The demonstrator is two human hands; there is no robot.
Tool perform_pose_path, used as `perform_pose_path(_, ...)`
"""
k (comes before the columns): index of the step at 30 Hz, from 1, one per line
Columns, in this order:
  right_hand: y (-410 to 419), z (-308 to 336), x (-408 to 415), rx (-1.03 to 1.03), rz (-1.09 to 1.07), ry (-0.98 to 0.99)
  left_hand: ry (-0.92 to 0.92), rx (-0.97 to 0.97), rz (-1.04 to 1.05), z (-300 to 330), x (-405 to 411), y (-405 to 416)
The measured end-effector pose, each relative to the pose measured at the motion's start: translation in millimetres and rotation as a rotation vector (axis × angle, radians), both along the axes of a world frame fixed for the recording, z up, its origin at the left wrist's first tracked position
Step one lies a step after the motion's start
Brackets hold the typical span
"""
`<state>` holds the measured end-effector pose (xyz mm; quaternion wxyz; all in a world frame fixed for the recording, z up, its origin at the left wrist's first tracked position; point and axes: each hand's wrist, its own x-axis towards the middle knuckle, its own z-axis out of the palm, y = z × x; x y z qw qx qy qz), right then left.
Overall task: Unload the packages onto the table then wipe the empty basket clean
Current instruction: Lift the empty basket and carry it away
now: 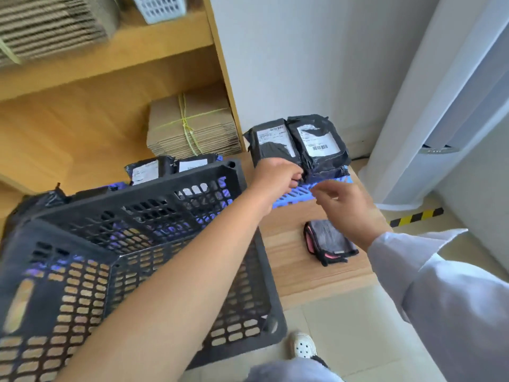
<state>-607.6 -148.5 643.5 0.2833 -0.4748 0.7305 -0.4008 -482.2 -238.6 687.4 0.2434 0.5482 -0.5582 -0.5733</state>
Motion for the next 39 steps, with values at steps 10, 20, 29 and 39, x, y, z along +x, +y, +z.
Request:
perform_pose_path(10,-6.5,37.1,145.9,0.019,0.073,0.118,-0.093,-0.32,0.383,40.4,243.7,51.2)
perform_pose_path(20,-11.5,32.8,182.7,0.413,-0.086,0.325,-1.026,-0.124,0.569,-14.9,454.7,42.3)
perform_pose_path(29,-35.9,17.2,175.0,0.42,-0.347,-0.192,-0.232,0.274,0.823,-36.1,497.4,16.8)
perform_pose_path(39,-9.6,20.9,173.6,0.345,-0.272,-0.143,-0.803,-0.029,0.796,-44.2,495.1,54.9)
